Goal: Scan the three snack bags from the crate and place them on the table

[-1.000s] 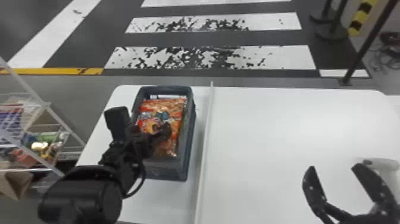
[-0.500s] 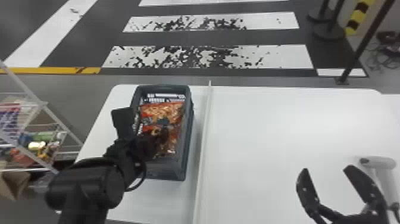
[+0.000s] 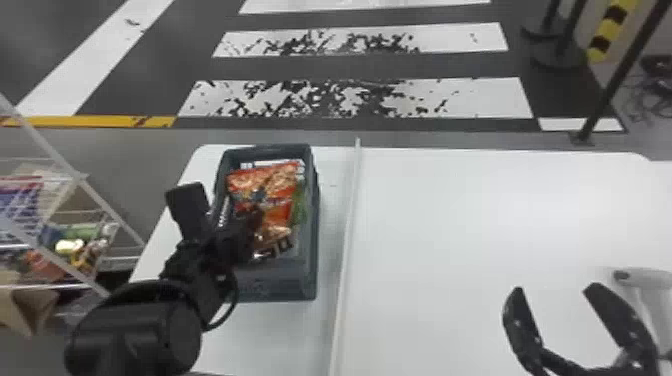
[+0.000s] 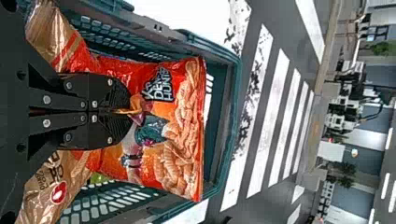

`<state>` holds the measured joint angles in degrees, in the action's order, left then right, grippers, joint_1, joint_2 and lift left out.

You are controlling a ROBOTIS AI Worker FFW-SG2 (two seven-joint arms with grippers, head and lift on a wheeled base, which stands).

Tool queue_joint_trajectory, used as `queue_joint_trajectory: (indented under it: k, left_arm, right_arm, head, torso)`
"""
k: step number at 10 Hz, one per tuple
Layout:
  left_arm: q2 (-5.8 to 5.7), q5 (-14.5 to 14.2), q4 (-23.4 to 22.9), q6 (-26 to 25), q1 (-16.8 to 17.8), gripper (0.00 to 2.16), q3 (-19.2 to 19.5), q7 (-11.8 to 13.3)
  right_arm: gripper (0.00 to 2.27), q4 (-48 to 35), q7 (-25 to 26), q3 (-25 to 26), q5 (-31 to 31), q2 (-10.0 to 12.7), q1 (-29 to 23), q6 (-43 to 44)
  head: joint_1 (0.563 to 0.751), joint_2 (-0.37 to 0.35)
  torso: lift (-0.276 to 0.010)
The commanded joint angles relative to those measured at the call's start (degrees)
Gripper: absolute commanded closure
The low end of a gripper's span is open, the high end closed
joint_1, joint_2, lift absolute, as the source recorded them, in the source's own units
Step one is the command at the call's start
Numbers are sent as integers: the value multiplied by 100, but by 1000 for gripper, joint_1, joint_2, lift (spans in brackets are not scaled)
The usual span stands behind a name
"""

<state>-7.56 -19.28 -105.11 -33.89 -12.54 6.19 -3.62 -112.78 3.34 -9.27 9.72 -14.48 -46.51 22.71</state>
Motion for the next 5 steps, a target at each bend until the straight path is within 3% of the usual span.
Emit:
queue_joint_trajectory:
  k: [1,5]
  left_arm:
    - [0,-23,-168,264,-161,2135,58,10]
    - [-9,-49,-546,264,-381,2135,111,54]
  right_arm:
    - [107,2,0,-13,4,7,2,1]
    - [107,-7,9,-13,4,24,-7,1]
  head:
    - [695,151]
    - [695,164]
  torso:
    - [-37]
    - [-37]
